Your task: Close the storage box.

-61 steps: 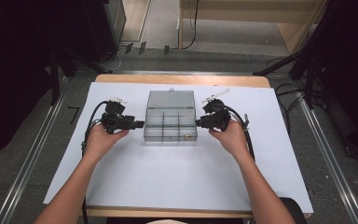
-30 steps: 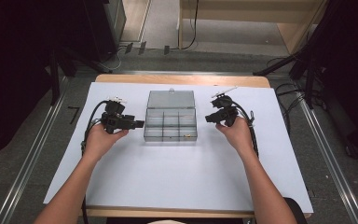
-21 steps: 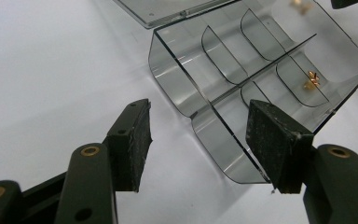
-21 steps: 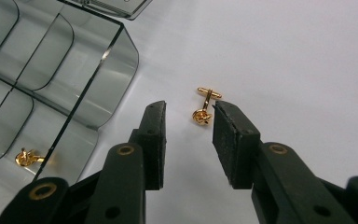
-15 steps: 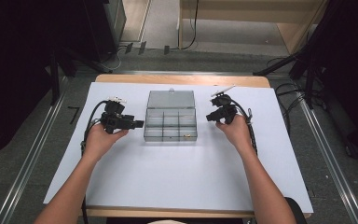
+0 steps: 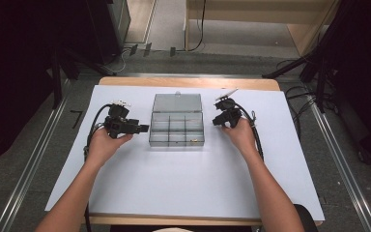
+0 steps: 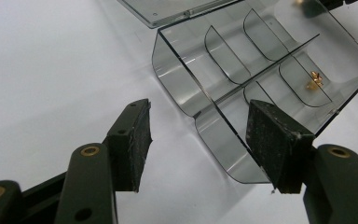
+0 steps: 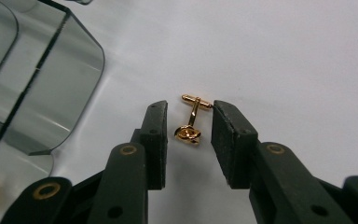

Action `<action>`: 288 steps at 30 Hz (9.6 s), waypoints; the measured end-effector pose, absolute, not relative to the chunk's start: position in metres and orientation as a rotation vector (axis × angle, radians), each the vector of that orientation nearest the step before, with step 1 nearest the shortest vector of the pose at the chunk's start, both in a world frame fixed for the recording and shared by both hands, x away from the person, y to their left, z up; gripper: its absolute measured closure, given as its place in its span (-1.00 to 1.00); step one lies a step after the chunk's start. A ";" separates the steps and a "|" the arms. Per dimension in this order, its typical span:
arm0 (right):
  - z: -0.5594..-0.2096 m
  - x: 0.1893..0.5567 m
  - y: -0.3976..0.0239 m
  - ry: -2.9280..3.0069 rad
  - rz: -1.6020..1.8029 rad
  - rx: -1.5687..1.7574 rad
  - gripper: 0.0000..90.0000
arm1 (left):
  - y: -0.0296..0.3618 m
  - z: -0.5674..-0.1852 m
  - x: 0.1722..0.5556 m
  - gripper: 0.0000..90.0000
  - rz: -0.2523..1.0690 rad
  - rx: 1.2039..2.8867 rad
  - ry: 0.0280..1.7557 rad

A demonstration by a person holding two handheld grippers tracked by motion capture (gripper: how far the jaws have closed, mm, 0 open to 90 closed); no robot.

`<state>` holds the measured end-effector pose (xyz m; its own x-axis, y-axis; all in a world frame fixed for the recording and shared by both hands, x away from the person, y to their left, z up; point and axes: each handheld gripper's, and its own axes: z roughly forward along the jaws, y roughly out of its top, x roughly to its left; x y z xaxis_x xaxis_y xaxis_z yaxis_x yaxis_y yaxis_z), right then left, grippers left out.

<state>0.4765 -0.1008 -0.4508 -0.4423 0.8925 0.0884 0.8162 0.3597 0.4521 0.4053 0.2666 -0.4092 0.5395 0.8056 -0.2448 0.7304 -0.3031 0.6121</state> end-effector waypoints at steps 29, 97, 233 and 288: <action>-0.451 0.472 -0.103 2.414 0.697 1.551 0.78 | 0.269 -0.410 0.406 -0.09 0.142 2.085 1.240; -0.398 0.416 -0.080 2.483 0.931 1.351 0.82 | 0.261 -0.409 0.412 -0.12 0.129 2.098 1.224; -0.441 0.508 -0.038 2.173 0.985 1.630 0.29 | 0.223 -0.434 0.527 -0.19 0.009 1.985 1.537; -0.427 0.495 -0.046 2.099 1.162 1.718 0.10 | 0.223 -0.408 0.513 -0.07 0.087 1.941 1.415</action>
